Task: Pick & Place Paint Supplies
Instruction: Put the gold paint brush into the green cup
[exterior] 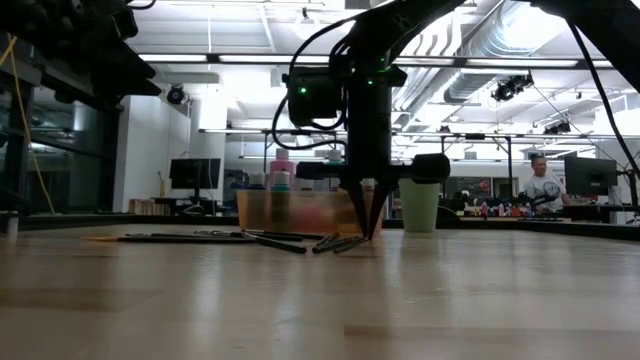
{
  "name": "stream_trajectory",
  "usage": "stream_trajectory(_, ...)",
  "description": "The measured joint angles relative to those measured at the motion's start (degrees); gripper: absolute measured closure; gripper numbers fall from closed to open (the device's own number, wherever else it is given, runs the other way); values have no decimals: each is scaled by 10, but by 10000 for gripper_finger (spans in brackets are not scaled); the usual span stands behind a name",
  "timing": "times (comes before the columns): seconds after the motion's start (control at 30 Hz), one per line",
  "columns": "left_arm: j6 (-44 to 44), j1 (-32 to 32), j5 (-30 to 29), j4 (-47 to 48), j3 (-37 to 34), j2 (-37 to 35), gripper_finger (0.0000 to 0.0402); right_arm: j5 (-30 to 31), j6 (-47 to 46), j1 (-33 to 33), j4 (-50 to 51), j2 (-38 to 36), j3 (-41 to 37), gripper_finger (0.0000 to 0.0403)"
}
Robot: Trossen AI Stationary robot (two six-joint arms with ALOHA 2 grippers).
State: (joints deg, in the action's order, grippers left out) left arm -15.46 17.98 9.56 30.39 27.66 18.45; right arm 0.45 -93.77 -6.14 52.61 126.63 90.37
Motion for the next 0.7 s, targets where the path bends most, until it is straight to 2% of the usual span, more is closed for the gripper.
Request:
stream_trajectory(0.17,0,0,0,0,0,0,240,15,34,-1,17,-14,-2,400)
stream_trajectory(0.33,0,0,-1,0,0,0,240,64,56,-8,64,-53,-8,400)
stream_trajectory(0.53,0,0,-1,0,0,0,240,174,80,-20,121,-134,-5,400)
stream_trajectory(0.7,0,0,-3,0,0,0,240,296,88,-31,148,-205,-3,400)
